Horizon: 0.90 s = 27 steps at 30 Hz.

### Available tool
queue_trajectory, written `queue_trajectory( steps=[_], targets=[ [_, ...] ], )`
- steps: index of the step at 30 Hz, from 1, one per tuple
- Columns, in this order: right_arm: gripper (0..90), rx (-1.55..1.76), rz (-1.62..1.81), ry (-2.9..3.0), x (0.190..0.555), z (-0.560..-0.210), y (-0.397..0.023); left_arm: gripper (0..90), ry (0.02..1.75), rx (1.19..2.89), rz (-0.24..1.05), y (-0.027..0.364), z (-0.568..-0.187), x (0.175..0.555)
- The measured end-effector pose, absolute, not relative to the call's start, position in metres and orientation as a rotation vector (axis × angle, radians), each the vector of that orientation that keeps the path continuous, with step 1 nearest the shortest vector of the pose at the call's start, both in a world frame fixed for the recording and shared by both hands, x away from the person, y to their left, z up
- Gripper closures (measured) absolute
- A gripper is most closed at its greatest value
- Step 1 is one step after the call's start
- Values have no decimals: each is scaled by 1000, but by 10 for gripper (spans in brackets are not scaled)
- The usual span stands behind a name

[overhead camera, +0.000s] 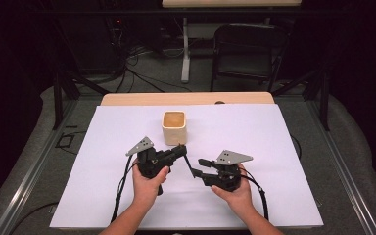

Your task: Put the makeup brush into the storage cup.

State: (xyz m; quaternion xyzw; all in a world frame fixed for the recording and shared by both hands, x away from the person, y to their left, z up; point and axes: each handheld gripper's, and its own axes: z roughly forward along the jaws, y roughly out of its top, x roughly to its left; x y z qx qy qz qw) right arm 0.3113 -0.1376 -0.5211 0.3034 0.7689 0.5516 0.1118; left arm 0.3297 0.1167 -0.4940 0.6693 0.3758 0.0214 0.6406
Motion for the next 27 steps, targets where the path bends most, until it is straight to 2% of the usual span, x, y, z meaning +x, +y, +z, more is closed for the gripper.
queue_trajectory(
  steps=[7, 9, 23, 25, 27],
  targets=[
    [490, 899, 1603, 2254, 312, -521, -137, 827, 852, 1531, 60, 118, -494, 330],
    [468, 892, 1579, 2263, 313, -523, -137, 827, 849, 1556, 113, 121, -492, 332],
    [431, 898, 1536, 2267, 313, -523, -140, 828, 863, 1546, 171, 132, -486, 336],
    [403, 898, 1536, 2267, 313, -523, -140, 828, 863, 1546, 171, 132, -486, 336],
    [399, 906, 1521, 2272, 314, -524, -140, 828, 874, 1547, 220, 141, -484, 337]
  ],
)
